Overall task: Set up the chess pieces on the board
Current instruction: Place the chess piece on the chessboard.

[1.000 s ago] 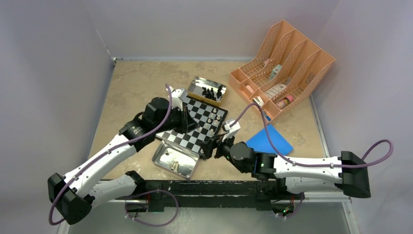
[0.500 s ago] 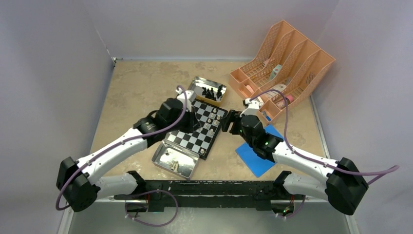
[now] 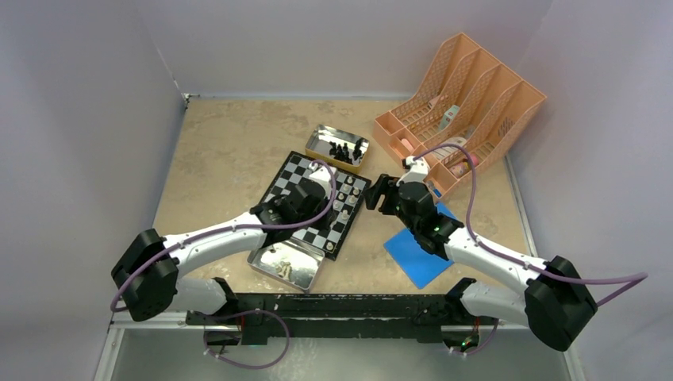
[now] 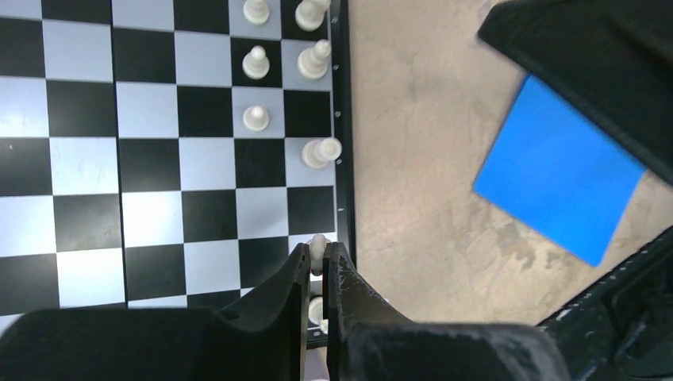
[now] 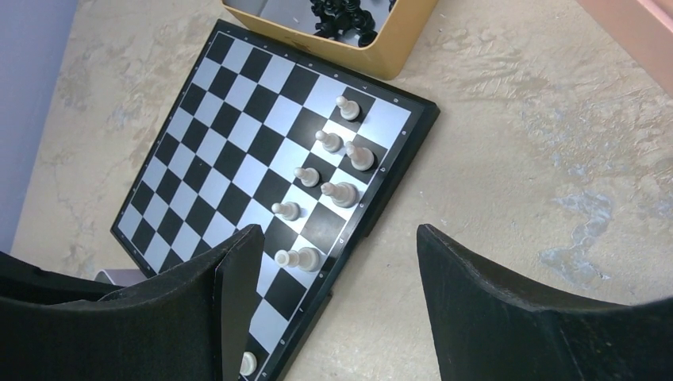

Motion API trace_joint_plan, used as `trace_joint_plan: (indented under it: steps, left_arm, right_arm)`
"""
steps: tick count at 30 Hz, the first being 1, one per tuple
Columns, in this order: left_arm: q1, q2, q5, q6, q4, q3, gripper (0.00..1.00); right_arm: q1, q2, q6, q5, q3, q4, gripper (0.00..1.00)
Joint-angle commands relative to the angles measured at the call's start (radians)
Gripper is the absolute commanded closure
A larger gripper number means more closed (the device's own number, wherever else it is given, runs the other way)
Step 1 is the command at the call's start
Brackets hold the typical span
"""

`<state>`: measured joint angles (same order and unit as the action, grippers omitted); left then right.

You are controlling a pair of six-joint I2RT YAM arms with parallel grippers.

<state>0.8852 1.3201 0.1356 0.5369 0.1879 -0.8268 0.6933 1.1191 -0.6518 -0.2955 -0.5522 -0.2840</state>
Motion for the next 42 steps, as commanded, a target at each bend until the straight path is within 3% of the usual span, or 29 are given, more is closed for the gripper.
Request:
trace_joint_plan:
  steps: [1, 42]
  left_arm:
    - [0.020, -0.028, 0.059, -0.036, -0.214, 0.080, 0.99]
    - [0.032, 0.108, -0.044, -0.006, -0.198, 0.115, 0.92]
  right_arm:
    - [-0.005, -0.013, -0.003, 0.007, 0.011, -0.055, 0.27]
    - [-0.009, -0.024, -0.003, 0.029, 0.049, -0.074, 0.27]
